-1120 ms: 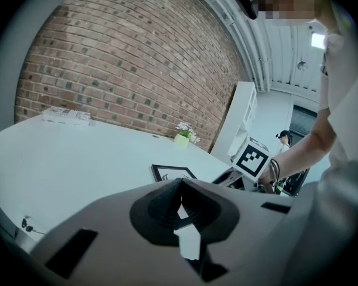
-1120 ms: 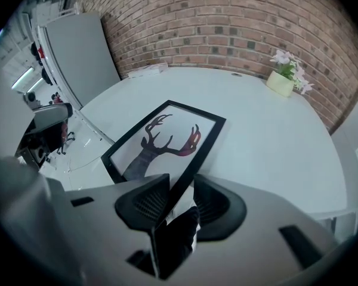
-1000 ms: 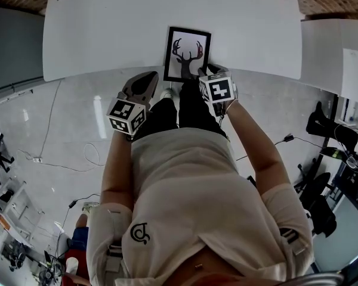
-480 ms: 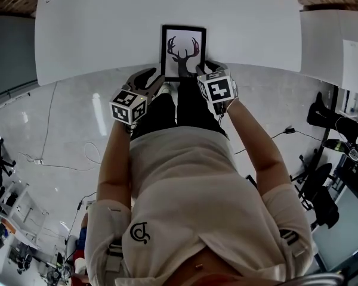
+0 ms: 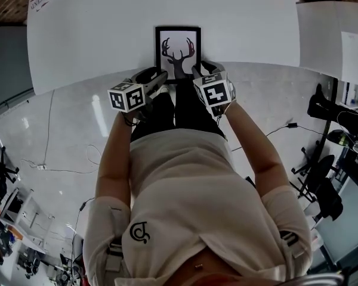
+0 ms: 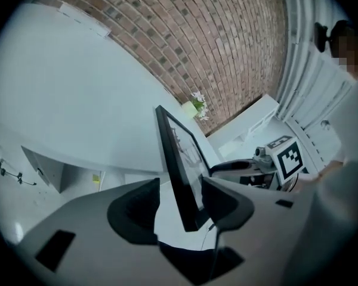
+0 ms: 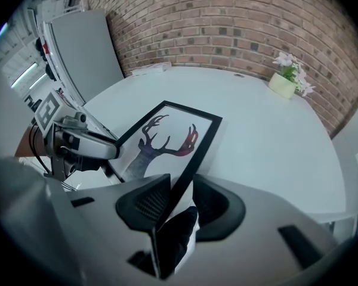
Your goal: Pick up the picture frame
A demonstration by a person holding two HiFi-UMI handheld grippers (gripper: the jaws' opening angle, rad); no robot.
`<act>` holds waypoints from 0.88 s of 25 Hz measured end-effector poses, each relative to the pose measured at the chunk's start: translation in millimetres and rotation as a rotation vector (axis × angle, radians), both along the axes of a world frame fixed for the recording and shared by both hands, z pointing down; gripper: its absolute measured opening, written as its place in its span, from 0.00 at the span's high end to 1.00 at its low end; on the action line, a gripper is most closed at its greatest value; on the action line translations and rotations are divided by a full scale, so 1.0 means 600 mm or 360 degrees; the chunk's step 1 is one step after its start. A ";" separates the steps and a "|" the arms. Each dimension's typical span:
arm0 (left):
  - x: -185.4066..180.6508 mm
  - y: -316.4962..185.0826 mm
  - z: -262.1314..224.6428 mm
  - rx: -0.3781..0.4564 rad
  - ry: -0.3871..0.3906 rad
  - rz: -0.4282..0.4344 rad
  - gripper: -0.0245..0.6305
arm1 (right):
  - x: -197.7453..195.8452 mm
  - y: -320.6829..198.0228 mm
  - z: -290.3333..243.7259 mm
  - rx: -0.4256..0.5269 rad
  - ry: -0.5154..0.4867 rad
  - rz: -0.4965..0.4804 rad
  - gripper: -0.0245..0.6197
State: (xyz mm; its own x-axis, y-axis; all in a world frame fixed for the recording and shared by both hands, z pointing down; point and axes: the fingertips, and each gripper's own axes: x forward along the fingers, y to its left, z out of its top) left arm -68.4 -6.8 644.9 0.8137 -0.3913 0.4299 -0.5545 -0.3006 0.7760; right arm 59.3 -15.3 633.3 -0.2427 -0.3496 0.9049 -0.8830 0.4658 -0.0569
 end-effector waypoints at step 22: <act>0.051 0.005 0.002 -0.0315 0.0384 0.0142 0.82 | -0.003 -0.013 0.007 0.0123 0.0009 0.0079 0.77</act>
State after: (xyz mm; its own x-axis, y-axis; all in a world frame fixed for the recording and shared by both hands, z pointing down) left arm -37.8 -3.7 646.2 0.9286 -0.2418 0.2814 -0.3259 -0.1696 0.9301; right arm 57.2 -23.1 637.7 -0.2183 -0.4302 0.8760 -0.9053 0.4245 -0.0171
